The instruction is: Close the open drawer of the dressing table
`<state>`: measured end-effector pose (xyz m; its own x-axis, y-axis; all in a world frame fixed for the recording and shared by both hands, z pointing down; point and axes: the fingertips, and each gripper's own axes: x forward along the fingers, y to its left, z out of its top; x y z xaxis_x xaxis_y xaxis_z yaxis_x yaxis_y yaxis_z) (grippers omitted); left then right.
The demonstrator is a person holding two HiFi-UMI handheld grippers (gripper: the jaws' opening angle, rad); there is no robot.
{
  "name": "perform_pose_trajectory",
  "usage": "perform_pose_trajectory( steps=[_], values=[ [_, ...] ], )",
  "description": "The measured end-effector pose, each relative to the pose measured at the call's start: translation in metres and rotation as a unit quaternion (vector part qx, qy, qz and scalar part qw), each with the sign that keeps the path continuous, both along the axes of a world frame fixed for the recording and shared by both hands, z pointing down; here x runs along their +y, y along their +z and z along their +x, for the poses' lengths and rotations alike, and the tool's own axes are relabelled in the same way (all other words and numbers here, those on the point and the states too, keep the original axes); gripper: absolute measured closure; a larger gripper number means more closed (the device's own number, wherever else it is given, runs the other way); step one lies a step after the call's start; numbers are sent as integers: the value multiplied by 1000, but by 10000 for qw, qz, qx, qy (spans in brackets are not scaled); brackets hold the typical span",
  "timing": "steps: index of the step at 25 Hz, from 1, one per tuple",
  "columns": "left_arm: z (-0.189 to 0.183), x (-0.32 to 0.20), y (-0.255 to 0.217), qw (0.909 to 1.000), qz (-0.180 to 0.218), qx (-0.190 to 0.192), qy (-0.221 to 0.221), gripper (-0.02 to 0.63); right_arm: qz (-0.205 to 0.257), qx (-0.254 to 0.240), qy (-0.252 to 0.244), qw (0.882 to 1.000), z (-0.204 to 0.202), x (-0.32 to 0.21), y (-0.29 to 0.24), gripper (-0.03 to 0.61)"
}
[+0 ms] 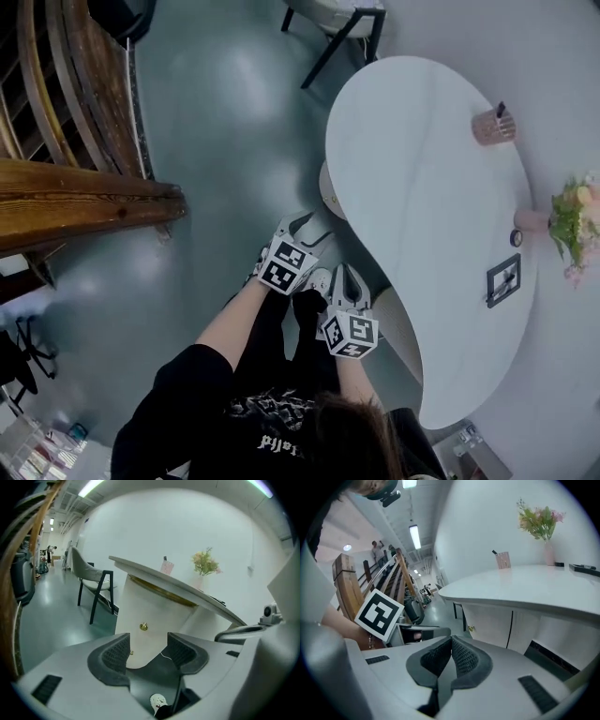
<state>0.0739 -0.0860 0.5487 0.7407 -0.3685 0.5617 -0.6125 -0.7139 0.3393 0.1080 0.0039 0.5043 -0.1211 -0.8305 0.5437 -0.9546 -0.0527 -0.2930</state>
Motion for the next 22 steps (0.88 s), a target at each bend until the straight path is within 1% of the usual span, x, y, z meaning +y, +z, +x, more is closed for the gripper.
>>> perform_pose_trajectory(
  steps=[3, 7, 10, 12, 17, 20, 22],
  values=[
    [-5, 24, -22, 9999, 10, -49, 101, 362, 99, 18, -59, 9999, 0, 2, -20, 552],
    [-5, 48, -57, 9996, 133, -43, 262, 362, 236, -118, -76, 9996, 1, 4, -46, 552],
    [-8, 59, -87, 9998, 152, 79, 127, 363, 306, -258, -79, 9992, 3, 8, -66, 551],
    [-10, 62, -106, 9997, 199, 135, 39, 364, 363, -215, -183, 9989, 5, 9, -79, 551],
    [-8, 68, -149, 9983, 527, 245, 78, 364, 693, -132, -262, 9972, 17, 3, -115, 551],
    [-1, 77, -171, 9969, 688, 345, 147, 364, 924, -124, -283, 9952, 27, 0, -138, 551],
    [5, 80, -183, 9961, 781, 392, 116, 364, 1047, -107, -301, 9940, 35, -1, -151, 551]
  ],
)
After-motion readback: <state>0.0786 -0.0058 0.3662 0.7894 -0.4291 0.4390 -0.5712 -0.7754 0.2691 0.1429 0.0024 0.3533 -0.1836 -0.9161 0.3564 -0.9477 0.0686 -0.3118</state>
